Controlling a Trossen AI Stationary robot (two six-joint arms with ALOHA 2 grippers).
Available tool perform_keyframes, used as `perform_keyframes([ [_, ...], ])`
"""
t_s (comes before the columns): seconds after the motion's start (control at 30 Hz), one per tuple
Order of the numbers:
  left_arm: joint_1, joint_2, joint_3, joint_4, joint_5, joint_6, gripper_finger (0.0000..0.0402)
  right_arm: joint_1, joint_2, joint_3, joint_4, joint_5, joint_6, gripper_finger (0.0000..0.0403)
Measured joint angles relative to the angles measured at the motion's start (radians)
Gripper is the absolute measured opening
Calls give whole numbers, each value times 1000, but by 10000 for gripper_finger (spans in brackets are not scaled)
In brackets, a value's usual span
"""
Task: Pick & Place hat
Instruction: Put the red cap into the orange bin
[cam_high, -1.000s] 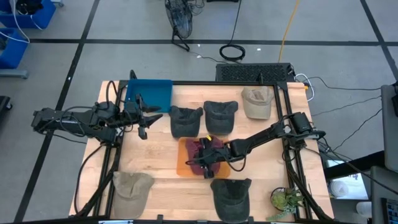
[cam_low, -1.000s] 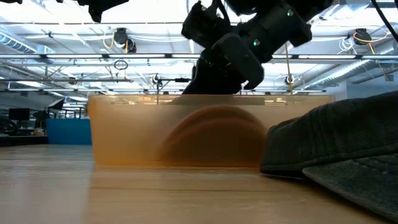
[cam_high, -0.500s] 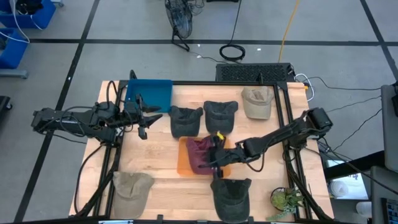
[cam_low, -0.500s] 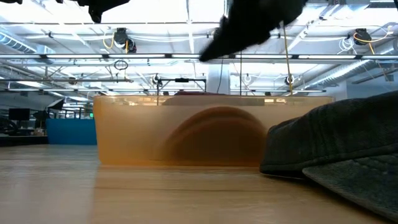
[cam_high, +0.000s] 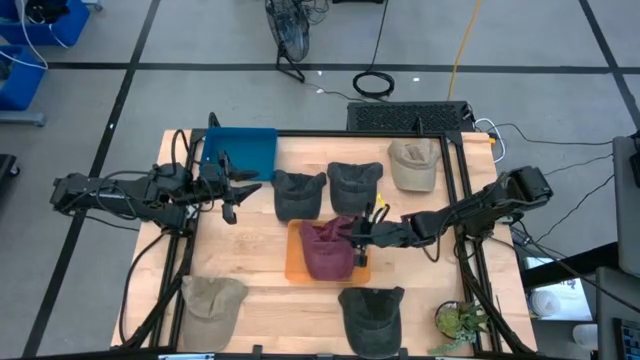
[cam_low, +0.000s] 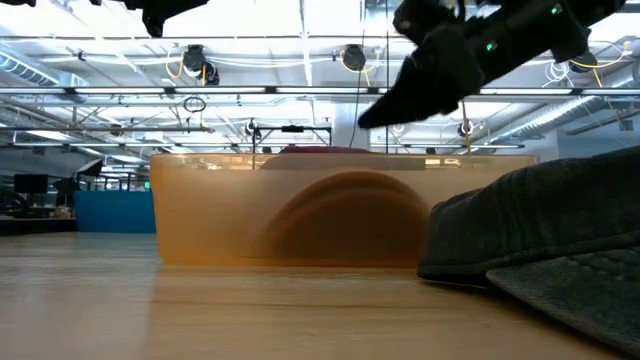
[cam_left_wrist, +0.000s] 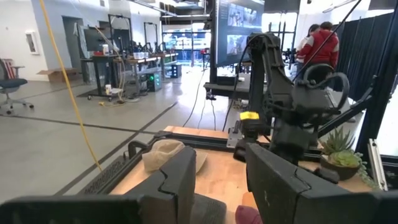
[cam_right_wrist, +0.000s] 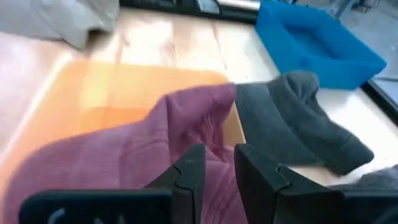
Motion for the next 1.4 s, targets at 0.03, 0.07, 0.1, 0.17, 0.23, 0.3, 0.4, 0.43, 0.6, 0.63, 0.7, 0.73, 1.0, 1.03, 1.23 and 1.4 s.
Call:
perform_keyframes([
  [0.03, 0, 1, 0, 0, 0, 1, 143, 1, -11, -5, 10, 0, -3, 73],
  [0.07, 0, 4, 0, 2, 0, 1, 143, 1, -19, -7, 26, -1, -2, 73],
  [0.1, 0, 7, 0, 3, 0, 1, 143, 0, -24, -9, 36, -4, 2, 73],
  [0.17, 0, 14, 0, 4, 0, 1, 143, 2, -25, -11, 42, -53, 9, 73],
  [0.23, 1, 24, 0, 5, 0, 0, 143, 8, -17, -12, 67, -149, 13, 73],
  [0.3, 1, 35, 0, 12, 0, 0, 143, 17, 9, -11, 128, -215, 27, 73],
  [0.4, 2, 56, 0, 47, 0, -3, 143, 31, 46, -11, 143, -241, 24, 73],
  [0.43, 2, 61, 0, 45, 0, -7, 143, 34, 59, -11, 145, -241, 19, 73],
  [0.6, 2, 79, 0, 52, -1, -1, 143, 41, 125, -11, 179, -293, -10, 73],
  [0.63, 2, 79, 0, 54, -1, 8, 143, 39, 143, -7, 194, -294, -10, 73],
  [0.7, 2, 79, 0, 57, -1, 24, 143, 33, 182, 19, 204, -293, -10, 73],
  [0.73, 2, 79, 0, 58, -1, 24, 143, 32, 201, 36, 197, -291, -10, 73],
  [1.0, 2, 79, 0, 64, -1, 20, 143, 49, 339, 263, -96, -292, -26, 73],
  [1.03, 2, 79, 0, 65, -1, 20, 143, 49, 351, 281, -128, -290, -26, 73],
  [1.23, 2, 79, 0, 65, -1, 33, 143, 21, 389, 288, -157, -293, -13, 73],
  [1.4, 2, 79, 0, 65, -2, 43, 143, 15, 374, 284, -158, -293, -1, 73],
])
